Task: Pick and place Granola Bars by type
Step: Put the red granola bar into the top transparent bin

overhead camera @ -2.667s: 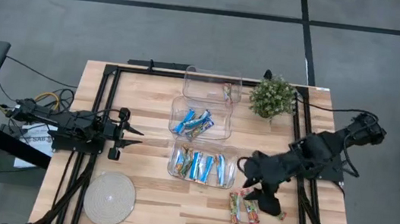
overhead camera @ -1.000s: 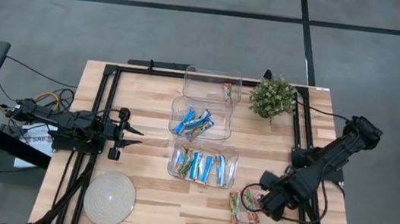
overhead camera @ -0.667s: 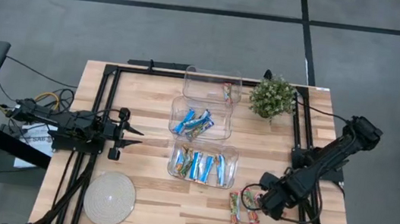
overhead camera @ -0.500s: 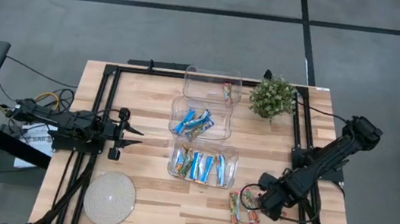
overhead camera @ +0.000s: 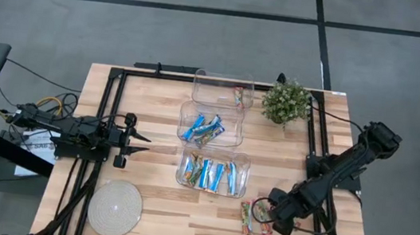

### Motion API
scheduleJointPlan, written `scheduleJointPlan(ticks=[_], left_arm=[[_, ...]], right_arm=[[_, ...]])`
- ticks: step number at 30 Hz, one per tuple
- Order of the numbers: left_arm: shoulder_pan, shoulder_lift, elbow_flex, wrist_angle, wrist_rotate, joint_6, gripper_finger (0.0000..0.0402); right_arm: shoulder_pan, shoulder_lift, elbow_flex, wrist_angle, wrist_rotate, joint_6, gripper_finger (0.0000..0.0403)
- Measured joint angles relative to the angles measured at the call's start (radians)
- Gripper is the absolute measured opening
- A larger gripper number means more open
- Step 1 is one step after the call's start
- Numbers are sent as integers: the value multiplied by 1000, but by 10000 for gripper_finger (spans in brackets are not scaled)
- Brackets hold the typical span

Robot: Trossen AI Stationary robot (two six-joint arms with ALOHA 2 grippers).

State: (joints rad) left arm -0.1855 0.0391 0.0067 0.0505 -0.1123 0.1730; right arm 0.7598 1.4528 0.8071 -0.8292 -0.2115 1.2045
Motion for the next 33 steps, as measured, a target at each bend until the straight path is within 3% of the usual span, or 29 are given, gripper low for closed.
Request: scheduleJointPlan(ticks=[12, 33], left_arm=[[0, 0, 0, 0, 0, 7, 114], [0, 0, 0, 0, 0, 5, 114]], right_arm=[[18, 3, -46, 57, 0, -10, 249], [3, 160, -41, 137, -26, -84, 247]])
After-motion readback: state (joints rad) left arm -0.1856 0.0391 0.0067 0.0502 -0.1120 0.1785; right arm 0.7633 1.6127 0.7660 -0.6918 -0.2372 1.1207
